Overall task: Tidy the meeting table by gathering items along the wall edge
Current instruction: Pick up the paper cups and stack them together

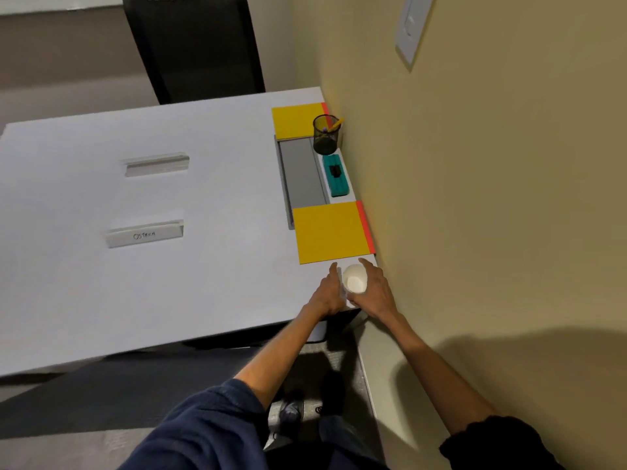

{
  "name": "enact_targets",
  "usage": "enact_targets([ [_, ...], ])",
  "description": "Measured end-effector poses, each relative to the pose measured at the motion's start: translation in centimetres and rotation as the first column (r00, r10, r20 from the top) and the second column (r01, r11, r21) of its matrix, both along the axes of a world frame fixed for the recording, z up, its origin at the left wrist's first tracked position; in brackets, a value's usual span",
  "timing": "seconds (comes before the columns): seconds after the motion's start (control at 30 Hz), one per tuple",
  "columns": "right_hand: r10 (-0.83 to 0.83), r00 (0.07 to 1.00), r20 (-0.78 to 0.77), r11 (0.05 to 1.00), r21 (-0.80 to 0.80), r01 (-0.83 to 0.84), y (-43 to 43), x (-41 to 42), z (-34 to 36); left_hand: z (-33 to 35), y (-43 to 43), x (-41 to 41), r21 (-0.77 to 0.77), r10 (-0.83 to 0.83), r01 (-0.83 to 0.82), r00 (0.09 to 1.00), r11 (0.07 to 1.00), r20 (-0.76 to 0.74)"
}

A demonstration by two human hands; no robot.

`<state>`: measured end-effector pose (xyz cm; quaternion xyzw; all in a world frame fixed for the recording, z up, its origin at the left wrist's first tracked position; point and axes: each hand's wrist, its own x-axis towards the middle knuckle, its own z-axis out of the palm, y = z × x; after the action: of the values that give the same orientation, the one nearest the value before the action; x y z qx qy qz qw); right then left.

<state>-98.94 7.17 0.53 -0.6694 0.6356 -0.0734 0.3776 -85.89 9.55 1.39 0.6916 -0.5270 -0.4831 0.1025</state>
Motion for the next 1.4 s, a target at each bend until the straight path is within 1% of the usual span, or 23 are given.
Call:
enact_targets([
  [0.07,-0.016,0.999,0.043,0.999,0.03,0.014,-0.8,0.1,-0.4,-0.3,-0.5,0.3,0.014,0.041,-0.041,0.999,0.999,0.005],
  [0.17,-0.154,0.971,0.184,0.984,0.118,0.134,-2.1,0.7,-0.4,-0.5,-0.9,1.1,-0.011,0.075,-0.075,0.997,0.997,0.003],
  [0.23,-0.205,0.939,0.278,0.972,0.172,0.161,-2.8,1.5,-0.1,-0.2,-1.1,1.8,-0.056,0.123,-0.124,0.992,0.991,-0.023],
  [0.33,-0.197,0.908,0.369,0.968,0.22,0.121,-3.6,3.1,0.4,0.9,-1.2,3.2,-0.148,0.196,-0.201,0.979,0.968,-0.051],
  [0.47,-0.139,0.875,0.463,0.972,0.231,0.032,-4.6,6.1,1.7,3.0,-0.5,6.6,-0.241,0.251,-0.246,0.968,0.939,-0.009],
  [0.67,-0.044,0.833,0.552,0.953,0.274,-0.13,-4.1,13.6,4.0,5.8,3.1,12.9,-0.281,0.407,-0.38,0.912,0.881,0.042],
  [0.77,0.008,0.814,0.581,0.938,0.278,-0.208,-2.9,17.3,5.1,7.1,5.6,16.4,-0.31,0.469,-0.423,0.879,0.852,0.091],
  [0.87,0.071,0.794,0.604,0.925,0.258,-0.279,-1.4,21.0,6.7,8.3,8.3,19.6,-0.341,0.555,-0.494,0.824,0.8,0.11],
  [1.0,0.097,0.746,0.659,0.896,0.269,-0.354,0.7,26.3,8.8,9.5,12.0,23.4,-0.402,0.695,-0.613,0.713,0.68,0.088],
  [1.1,0.142,0.716,0.684,0.879,0.245,-0.408,3.0,31.0,10.3,10.1,15.4,26.9,-0.428,0.77,-0.681,0.635,0.595,0.06],
  [1.23,0.114,0.683,0.721,0.892,0.228,-0.39,7.4,37.4,11.5,10.7,20.4,32.6,-0.476,0.851,-0.744,0.525,0.47,0.021],
  [1.4,0.087,0.613,0.785,0.909,0.189,-0.372,14.8,45.7,12.2,11.2,26.9,40.5,-0.508,0.897,-0.764,0.44,0.398,0.041],
])
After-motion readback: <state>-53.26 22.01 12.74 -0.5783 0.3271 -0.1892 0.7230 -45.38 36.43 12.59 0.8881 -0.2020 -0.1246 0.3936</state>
